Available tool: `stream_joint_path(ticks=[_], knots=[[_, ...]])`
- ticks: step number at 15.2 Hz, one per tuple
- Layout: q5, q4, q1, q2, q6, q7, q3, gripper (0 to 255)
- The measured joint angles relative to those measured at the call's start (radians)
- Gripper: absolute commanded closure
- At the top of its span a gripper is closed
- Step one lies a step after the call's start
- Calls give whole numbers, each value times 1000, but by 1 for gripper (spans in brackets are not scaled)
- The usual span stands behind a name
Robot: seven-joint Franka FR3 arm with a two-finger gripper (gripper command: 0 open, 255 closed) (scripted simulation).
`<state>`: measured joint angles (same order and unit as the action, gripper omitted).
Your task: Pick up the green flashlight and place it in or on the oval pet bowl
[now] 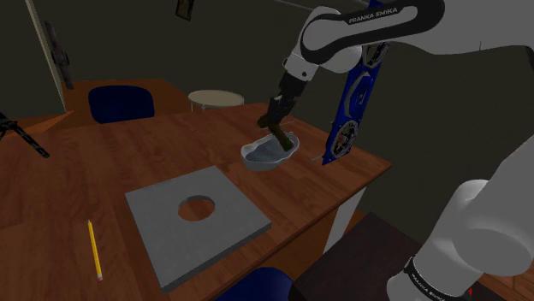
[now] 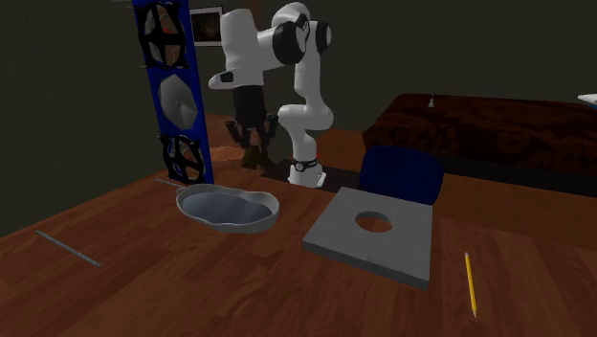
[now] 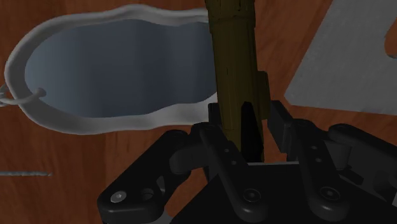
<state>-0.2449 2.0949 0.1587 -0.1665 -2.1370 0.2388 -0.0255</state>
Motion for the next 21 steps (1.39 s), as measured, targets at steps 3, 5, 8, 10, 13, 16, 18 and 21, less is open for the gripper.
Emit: stream_joint_path(ticks=[3,5,8,10,13,16,18,21], knots=[[-10,-94,-24,84,25,62,-37,255],[-18,-158,-39,133,47,93,-55,255],[-26,-167,-46,161,33,117,-64,255],[-30,-149,-46,167,10,125,-64,255],[-38,-118,-46,176,-28,139,-64,255],[-46,-92,-45,186,-64,150,-63,255],[-53,-73,-45,195,-90,160,-63,255],[-62,-56,-45,210,-121,171,-62,255]])
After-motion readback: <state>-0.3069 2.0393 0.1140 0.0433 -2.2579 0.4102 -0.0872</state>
